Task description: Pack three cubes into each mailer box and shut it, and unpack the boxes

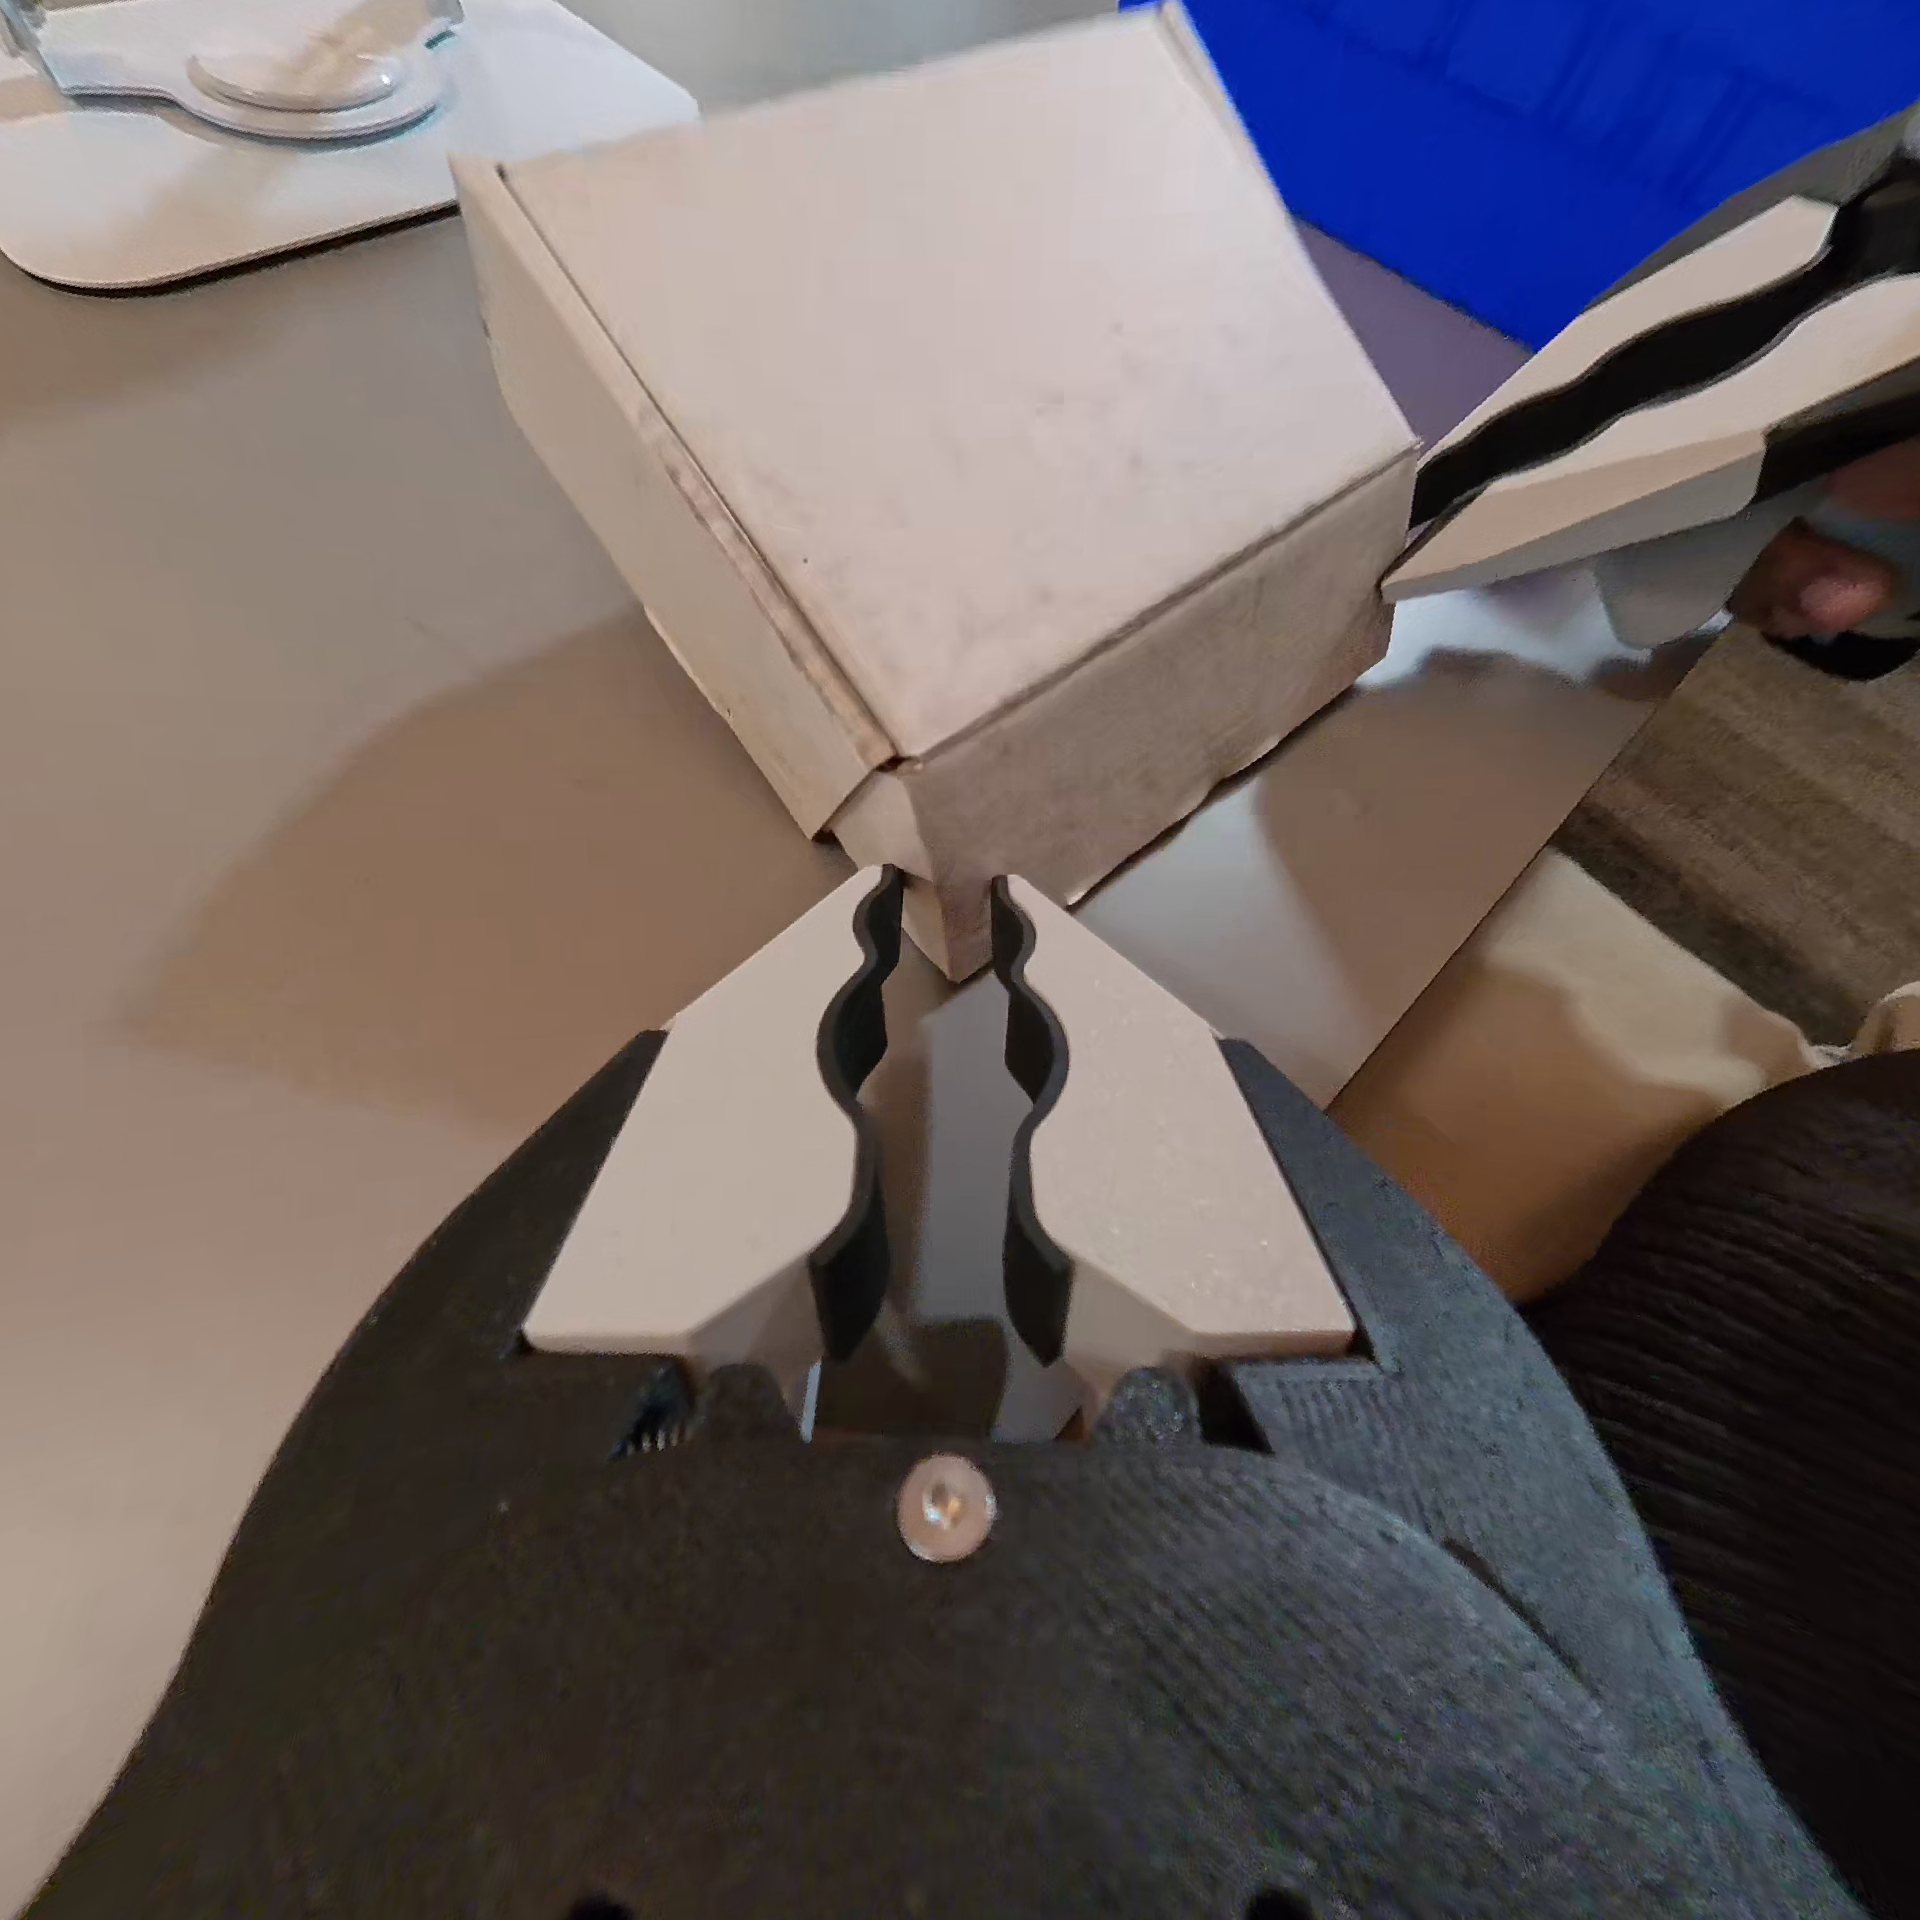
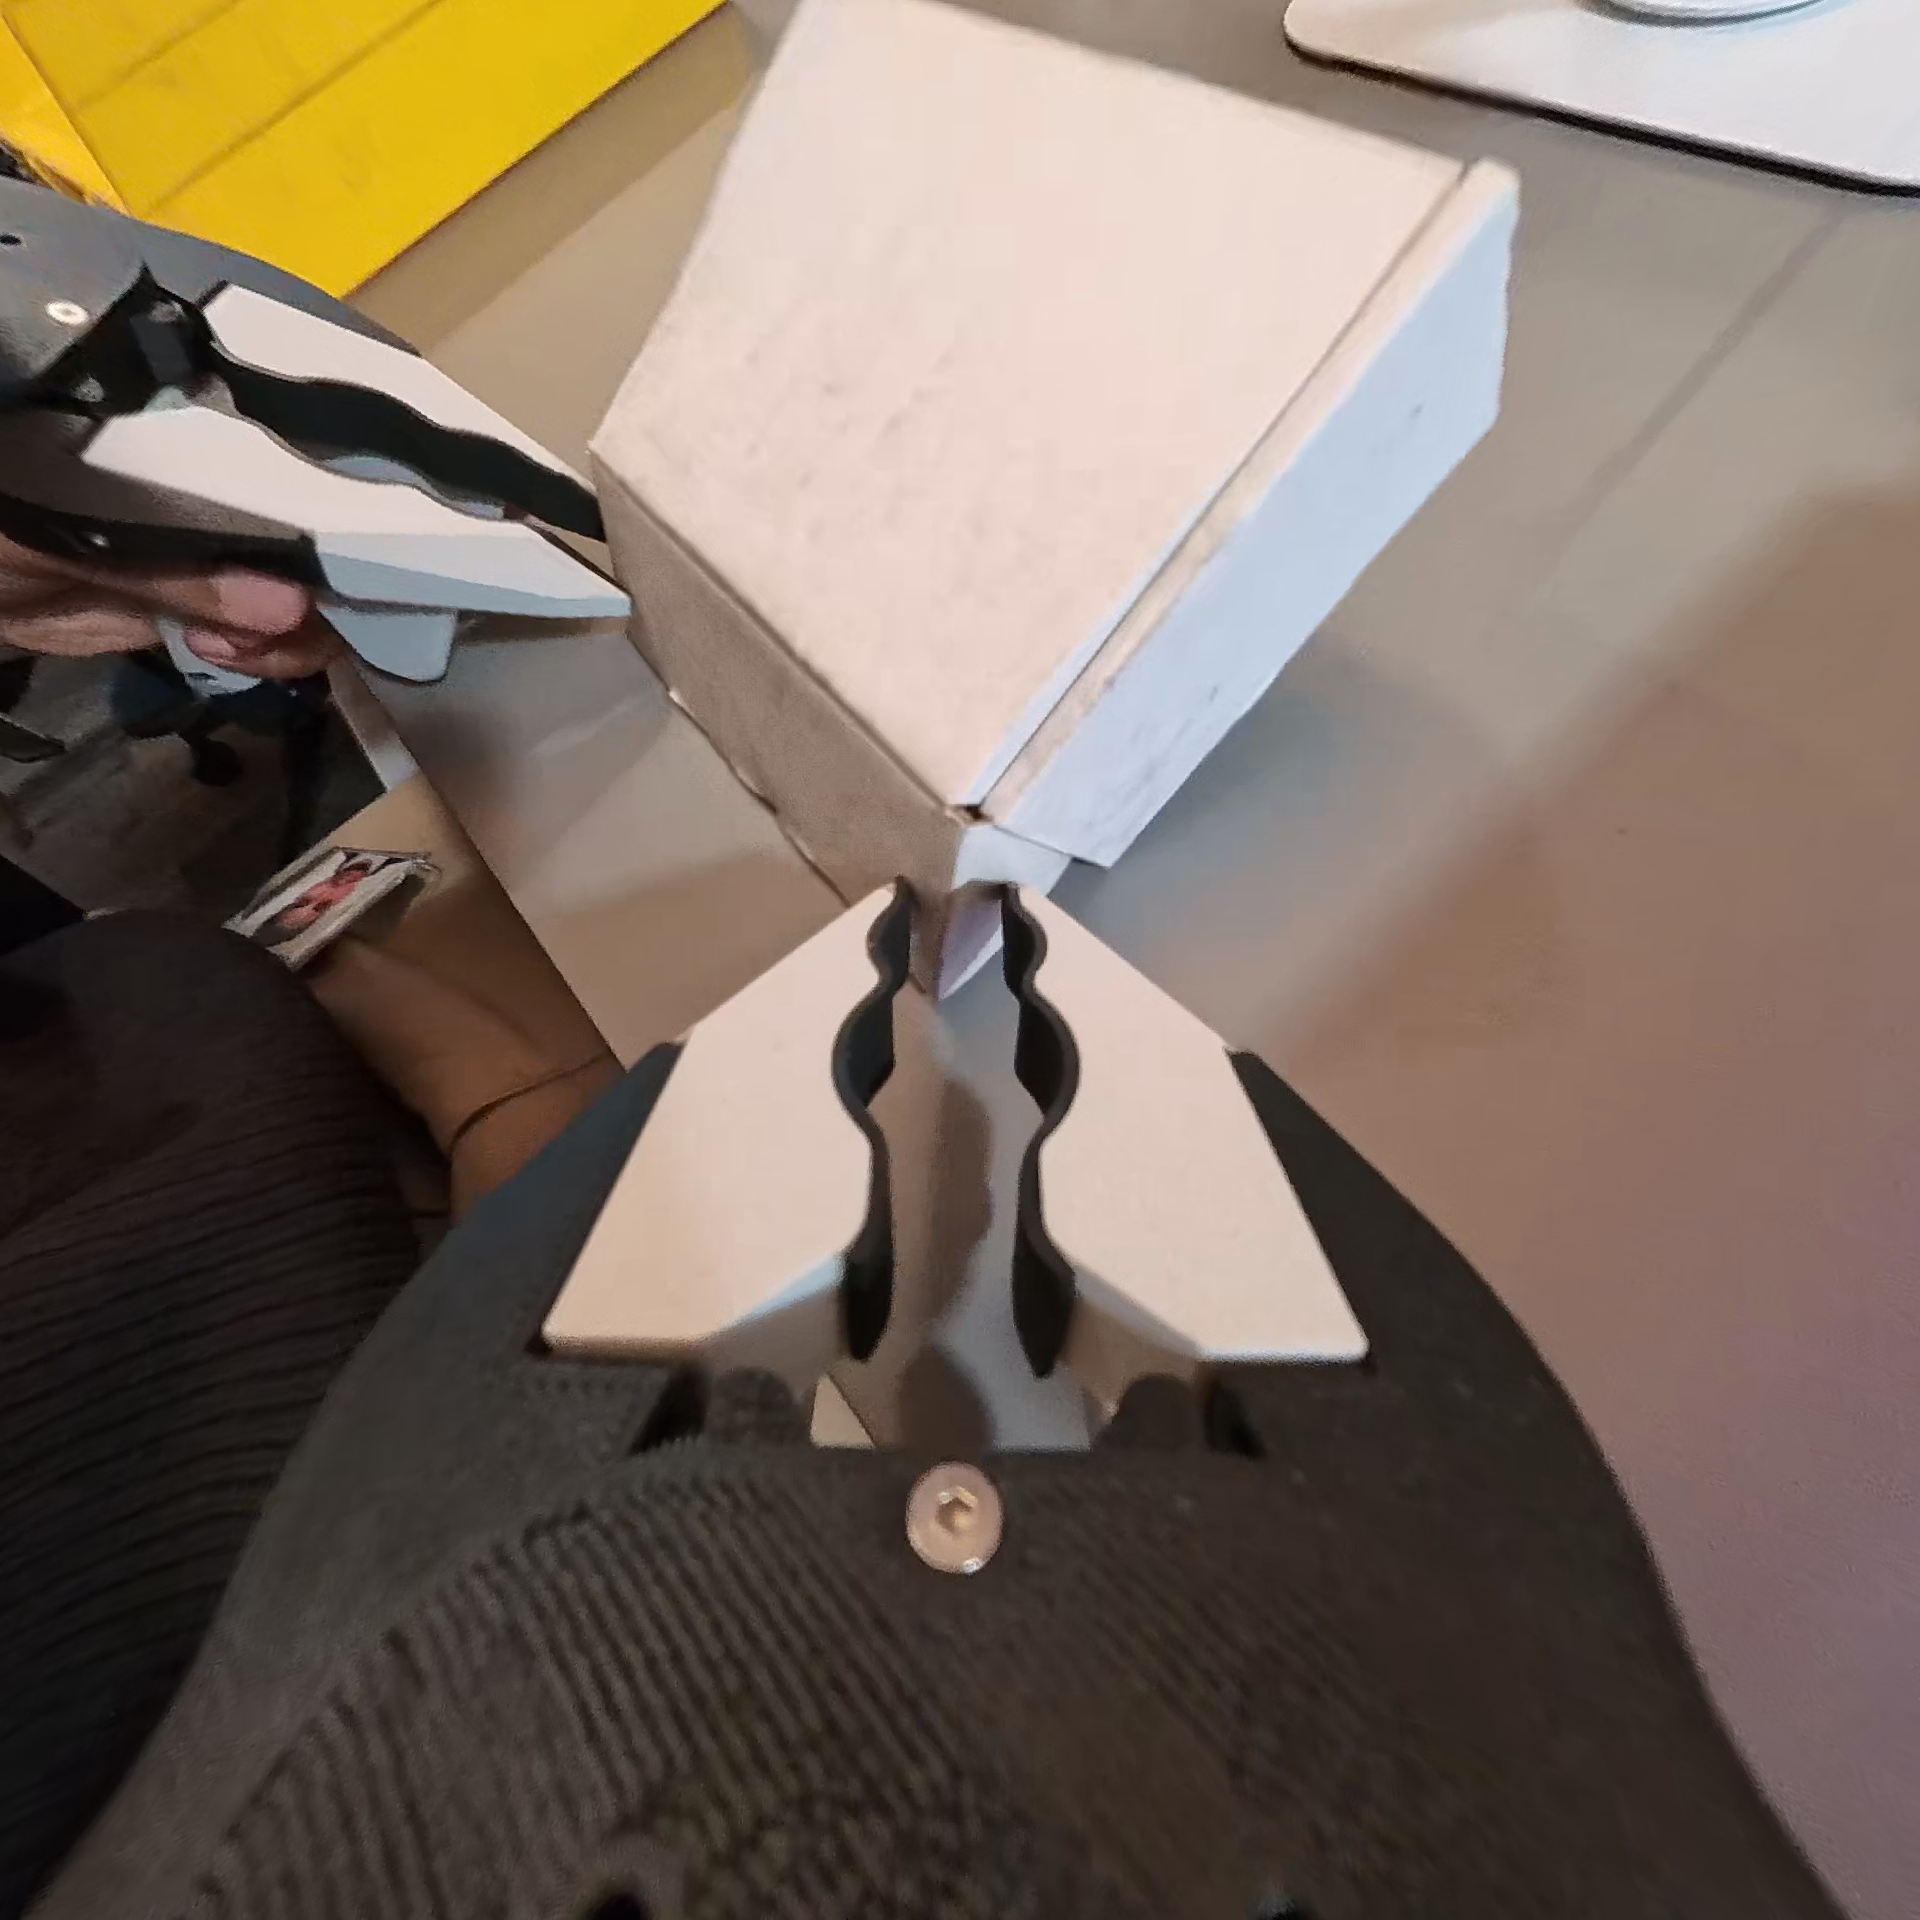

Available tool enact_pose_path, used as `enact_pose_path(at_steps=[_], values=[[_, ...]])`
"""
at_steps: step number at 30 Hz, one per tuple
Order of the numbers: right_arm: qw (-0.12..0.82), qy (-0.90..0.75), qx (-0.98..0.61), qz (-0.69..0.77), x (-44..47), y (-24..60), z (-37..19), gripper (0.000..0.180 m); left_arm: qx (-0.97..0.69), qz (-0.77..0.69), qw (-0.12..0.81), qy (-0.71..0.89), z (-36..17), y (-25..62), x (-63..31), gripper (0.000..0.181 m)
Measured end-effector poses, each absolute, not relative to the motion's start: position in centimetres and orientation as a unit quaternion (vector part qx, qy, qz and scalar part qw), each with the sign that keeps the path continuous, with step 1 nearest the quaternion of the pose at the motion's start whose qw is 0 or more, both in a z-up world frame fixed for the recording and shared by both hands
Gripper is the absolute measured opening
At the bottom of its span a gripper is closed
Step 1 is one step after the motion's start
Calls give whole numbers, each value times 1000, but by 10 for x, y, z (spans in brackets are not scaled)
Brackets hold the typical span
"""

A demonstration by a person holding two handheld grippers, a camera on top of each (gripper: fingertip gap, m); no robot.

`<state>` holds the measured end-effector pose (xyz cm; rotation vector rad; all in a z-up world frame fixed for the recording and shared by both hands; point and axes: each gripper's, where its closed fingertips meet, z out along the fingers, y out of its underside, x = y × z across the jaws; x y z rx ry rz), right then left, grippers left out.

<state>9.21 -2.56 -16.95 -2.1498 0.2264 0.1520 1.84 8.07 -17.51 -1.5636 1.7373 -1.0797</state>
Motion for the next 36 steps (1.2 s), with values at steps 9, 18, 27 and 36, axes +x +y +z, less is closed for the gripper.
enact_pose_path(at_steps=[9,18,27,36], values=[[486,88,-867,64,91,-26,-161,29,-554,-407,298,663,-169,73,17,23],[488,73,-868,60,85,-28,-158,35,-543,-413,301,667,-165,68,12,24],[481,51,-874,48,79,-32,-158,37,-536,-410,305,672,-164,66,9,23],[466,6,-885,27,70,-37,-160,36,-536,-422,284,674,-163,65,2,20]])
